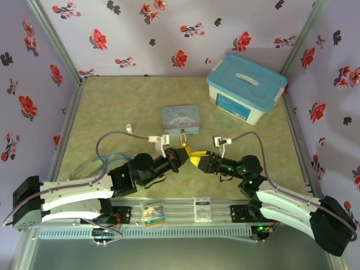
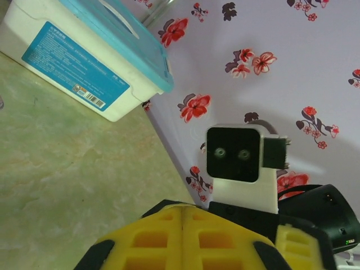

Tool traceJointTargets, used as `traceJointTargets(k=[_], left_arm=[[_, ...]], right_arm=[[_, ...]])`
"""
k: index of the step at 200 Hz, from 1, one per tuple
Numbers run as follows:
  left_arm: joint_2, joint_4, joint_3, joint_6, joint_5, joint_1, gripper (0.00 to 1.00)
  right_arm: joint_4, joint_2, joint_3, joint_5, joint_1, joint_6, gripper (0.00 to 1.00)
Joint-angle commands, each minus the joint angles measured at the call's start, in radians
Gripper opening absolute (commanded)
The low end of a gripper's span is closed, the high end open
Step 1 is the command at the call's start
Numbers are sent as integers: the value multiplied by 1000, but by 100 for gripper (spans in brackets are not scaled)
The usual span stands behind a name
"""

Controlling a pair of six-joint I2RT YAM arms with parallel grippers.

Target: Unlock a padlock with a key

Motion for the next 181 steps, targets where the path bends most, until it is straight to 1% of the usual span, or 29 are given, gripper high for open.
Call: traceJointTargets(k=[1,28,58,76,107,132,139,164,181], left_arm=[[-29,-1,11,35,19,12,0],[-29,63,-14,12,19,13,0],[-23,81,-4,6,29,12,0],[-9,84,8,8,43,12,0],[10,112,2,-9,49,13,0],[10,123,-10,-17,58,12,0],[10,126,-15,-17,62,13,0],[13,164,-40,-41,66,12,0],[15,149,-43,-48,66,14,0]], right_arm=[[49,-23,29,-24,-3,4,55],[18,-26,32,-21,-1,-13,47],[24,-7,36,-19,10,-20,45],[30,14,47,-17,22,-29,38],[82,40,41,12,26,-22,36],[80,37,35,46,26,-38,26],[70,38,39,55,27,-48,25],[60,65,60,38,28,-64,18],[84,88,64,29,27,-56,7]])
